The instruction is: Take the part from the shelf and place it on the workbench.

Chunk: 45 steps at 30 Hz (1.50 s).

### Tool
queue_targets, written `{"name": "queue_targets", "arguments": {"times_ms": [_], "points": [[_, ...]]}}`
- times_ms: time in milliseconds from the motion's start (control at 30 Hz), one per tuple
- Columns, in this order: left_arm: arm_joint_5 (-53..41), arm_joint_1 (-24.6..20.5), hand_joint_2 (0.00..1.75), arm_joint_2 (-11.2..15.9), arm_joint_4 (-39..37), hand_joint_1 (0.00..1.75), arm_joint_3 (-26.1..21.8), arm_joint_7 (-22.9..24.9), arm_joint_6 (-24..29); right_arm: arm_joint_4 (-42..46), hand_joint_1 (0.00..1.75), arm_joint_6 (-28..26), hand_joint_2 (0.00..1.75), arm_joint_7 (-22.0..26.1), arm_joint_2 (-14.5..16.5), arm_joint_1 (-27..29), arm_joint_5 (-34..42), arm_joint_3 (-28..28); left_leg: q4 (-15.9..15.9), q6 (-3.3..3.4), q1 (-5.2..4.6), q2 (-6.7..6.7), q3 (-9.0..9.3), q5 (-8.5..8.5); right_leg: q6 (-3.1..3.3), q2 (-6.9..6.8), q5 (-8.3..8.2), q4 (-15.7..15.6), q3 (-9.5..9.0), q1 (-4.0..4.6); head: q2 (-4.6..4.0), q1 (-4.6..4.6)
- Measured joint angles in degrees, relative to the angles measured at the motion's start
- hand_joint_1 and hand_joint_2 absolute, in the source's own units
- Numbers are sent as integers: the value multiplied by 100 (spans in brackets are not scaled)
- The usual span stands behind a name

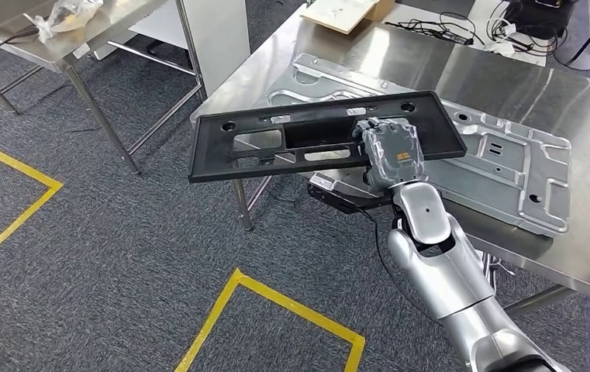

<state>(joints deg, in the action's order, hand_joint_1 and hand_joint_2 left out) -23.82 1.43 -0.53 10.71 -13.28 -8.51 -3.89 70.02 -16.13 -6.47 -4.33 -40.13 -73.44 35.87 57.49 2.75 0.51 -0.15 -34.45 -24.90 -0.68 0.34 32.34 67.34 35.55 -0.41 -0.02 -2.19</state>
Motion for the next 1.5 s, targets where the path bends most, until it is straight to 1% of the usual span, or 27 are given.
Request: {"name": "queue_targets", "arguments": {"times_ms": [67,100,133,200,267,367,433,533,567,600,633,700,767,800,900,967,1067,1100,1133,1167,1200,1233,1267,1300,1333,1433,1500], "points": [[-67,5,175,-15,0,0,-14,-20,52,64,175,-73,175,5,-181,136,-5,-130,2,28,1,-32,71,-72,-37,-1,178,564,428,-16,0,-1],[-100,9,175,-29,0,0,-14,-35,74,118,175,-95,175,26,-285,243,-18,-207,3,30,1,-54,126,-118,-49,-2,138,611,538,-24,0,-1],[-128,16,175,-46,0,0,-14,-53,93,177,175,-108,175,53,-384,356,-37,-291,4,24,1,-71,195,-171,-52,-3,-14,465,554,-29,0,-3],[-173,41,175,-83,-2,0,-14,-84,110,282,175,-126,175,106,-545,540,-89,-451,10,-5,-3,-76,336,-286,-11,-24,-572,-213,409,-19,0,-5],[-205,50,175,-120,-6,0,-13,-101,130,365,175,-163,175,122,-693,656,-119,-602,16,-68,-16,-58,404,-385,65,-55,-859,-718,284,29,0,-3],[-223,29,175,-162,-9,0,-13,-110,168,524,175,-208,175,130,-887,823,-123,-811,62,-168,-30,-28,454,-447,171,-45,-843,-824,176,45,0,3],[-230,20,175,-176,-9,0,-13,-111,181,615,175,-215,175,142,-998,895,-131,-920,356,-208,-26,-21,346,-468,238,-38,-804,-876,51,12,0,4],[-246,17,175,-201,-9,0,-11,-112,184,699,175,-216,175,141,-1096,940,-148,-1005,1319,-275,6,-17,-260,-783,304,-16,-701,-906,-98,9,0,8],[-251,19,175,-203,-9,0,-11,-110,186,722,175,-216,175,140,-1120,969,-154,-1026,1535,-292,13,-17,-448,-899,304,0,-655,-902,-145,12,0,8],[-257,24,175,-203,-9,0,-11,-105,189,745,175,-217,175,137,-1144,1011,-159,-1047,1596,-296,15,-17,-563,-929,299,15,-606,-897,-199,14,0,8],[-264,30,175,-203,-9,0,-11,-101,192,772,175,-218,175,128,-1175,1062,-162,-1073,1476,-286,14,-17,-590,-833,289,27,-553,-889,-262,15,0,8],[-279,53,175,-202,-9,0,-12,-86,200,842,175,-237,175,97,-1255,1172,-166,-1161,817,-230,3,-17,-434,-325,257,33,-442,-879,-388,17,0,7],[-308,82,175,-203,-13,0,-12,-77,208,923,175,-309,175,62,-1364,1282,-155,-1309,262,-162,-33,-22,-266,2,201,27,-350,-879,-466,27,0,6],[-323,93,175,-205,-14,0,-12,-75,213,967,175,-351,175,52,-1419,1348,-132,-1398,142,-127,-53,-26,-228,60,167,22,-326,-880,-493,29,0,6],[-353,117,175,-223,-16,0,-11,-73,246,1123,175,-441,175,79,-1592,1588,-9,-1729,52,-16,-58,-29,-106,62,74,11,-300,-834,-561,27,0,5],[-371,132,175,-238,-17,0,-11,-74,267,1201,175,-457,175,115,-1696,1731,71,-1979,-19,47,-39,-27,18,47,23,3,-207,-459,-372,8,0,-1],[-380,131,175,-247,-17,0,-11,-76,276,1239,175,-456,175,139,-1798,1890,128,-2233,-42,88,-37,-26,121,-44,-57,0,164,510,290,-26,0,-3],[-381,128,175,-251,-17,0,-11,-76,278,1243,175,-456,175,146,-1815,1943,131,-2272,-41,85,-37,-26,168,-88,-80,-1,203,634,433,-41,0,-3],[-382,127,175,-255,-17,0,-11,-76,278,1244,175,-455,175,152,-1825,1988,132,-2298,-39,77,-35,-26,228,-137,-98,-3,117,570,482,-56,0,-4],[-383,122,175,-261,-17,0,-11,-76,278,1246,175,-452,175,157,-1830,2020,133,-2318,-35,65,-33,-25,298,-190,-105,-8,-97,312,432,-73,0,-4],[-386,119,175,-267,-17,0,-11,-76,278,1248,175,-449,175,160,-1830,2041,139,-2344,-31,48,-31,-23,365,-245,-108,-17,-387,-66,318,-90,0,-5],[-388,114,175,-272,-20,0,-11,-75,278,1247,175,-444,175,157,-1830,2053,152,-2372,-21,22,-33,-22,423,-296,-103,-27,-585,-412,207,-93,0,-3],[-393,107,175,-275,-22,0,-11,-74,278,1245,175,-439,175,151,-1830,2061,173,-2406,-15,-11,-35,-23,455,-340,-81,-39,-676,-662,125,-81,0,0],[-399,98,175,-277,-24,0,-11,-73,279,1243,175,-432,175,144,-1830,2076,202,-2446,-7,-53,-37,-26,476,-378,-49,-44,-717,-788,76,-61,0,2],[-408,92,175,-279,-26,0,-11,-69,281,1238,175,-424,175,137,-1830,2092,230,-2484,11,-96,-41,-28,494,-397,-7,-48,-671,-808,60,-40,0,5],[-434,73,175,-283,-26,0,-11,-50,290,1215,175,-412,175,131,-1826,2129,305,-2599,183,-193,-40,-26,483,-455,115,-41,-690,-846,-65,-61,0,10],[-441,56,175,-288,-26,0,-11,-37,294,1195,175,-415,175,131,-1823,2139,344,-2679,715,-226,-27,-20,186,-620,174,-43,-652,-871,-146,-71,0,16]]}}
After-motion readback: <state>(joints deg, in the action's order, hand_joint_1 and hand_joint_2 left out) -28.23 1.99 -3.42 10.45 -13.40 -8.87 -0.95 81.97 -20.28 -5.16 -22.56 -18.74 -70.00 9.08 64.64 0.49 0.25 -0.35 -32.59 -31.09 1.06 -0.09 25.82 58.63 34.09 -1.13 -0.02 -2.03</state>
